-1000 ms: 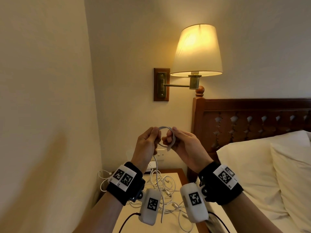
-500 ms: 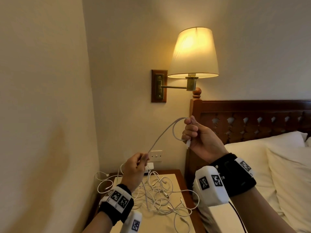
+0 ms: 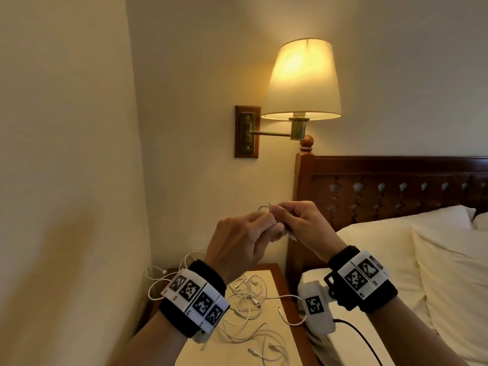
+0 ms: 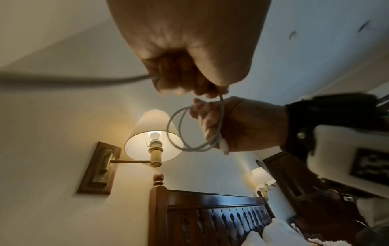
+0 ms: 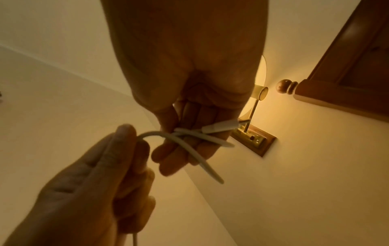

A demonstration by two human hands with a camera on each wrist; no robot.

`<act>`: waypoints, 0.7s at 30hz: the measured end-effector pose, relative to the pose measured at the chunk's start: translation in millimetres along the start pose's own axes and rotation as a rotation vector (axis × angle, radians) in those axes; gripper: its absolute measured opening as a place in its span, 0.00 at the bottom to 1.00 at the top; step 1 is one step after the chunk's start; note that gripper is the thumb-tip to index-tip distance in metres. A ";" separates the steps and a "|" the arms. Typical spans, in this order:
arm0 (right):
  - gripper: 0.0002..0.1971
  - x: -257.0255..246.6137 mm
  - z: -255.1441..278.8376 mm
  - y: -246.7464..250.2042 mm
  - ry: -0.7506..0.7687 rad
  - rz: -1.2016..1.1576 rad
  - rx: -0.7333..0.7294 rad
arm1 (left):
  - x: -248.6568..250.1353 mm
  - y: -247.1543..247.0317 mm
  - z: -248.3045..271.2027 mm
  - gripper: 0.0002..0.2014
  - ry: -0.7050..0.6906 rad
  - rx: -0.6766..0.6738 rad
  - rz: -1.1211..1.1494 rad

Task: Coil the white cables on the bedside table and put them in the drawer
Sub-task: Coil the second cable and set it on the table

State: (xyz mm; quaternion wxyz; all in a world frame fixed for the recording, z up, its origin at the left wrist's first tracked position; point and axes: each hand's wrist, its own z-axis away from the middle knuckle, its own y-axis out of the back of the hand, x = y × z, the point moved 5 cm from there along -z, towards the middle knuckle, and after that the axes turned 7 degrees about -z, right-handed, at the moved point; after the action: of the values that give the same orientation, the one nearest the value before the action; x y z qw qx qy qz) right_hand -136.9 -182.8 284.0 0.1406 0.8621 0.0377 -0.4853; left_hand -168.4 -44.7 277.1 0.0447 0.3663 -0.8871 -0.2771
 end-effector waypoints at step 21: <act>0.19 12.6 5.5 -21.8 -0.370 -0.996 -0.241 | -38.3 -34.2 -10.0 0.13 0.666 -0.119 1.090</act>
State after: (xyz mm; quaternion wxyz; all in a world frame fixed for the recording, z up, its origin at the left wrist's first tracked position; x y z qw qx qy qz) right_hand -139.2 -164.4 266.1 -0.0043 0.6180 0.4713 -0.6292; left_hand -116.3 -43.2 272.3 0.4724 -0.0739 -0.8679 -0.1347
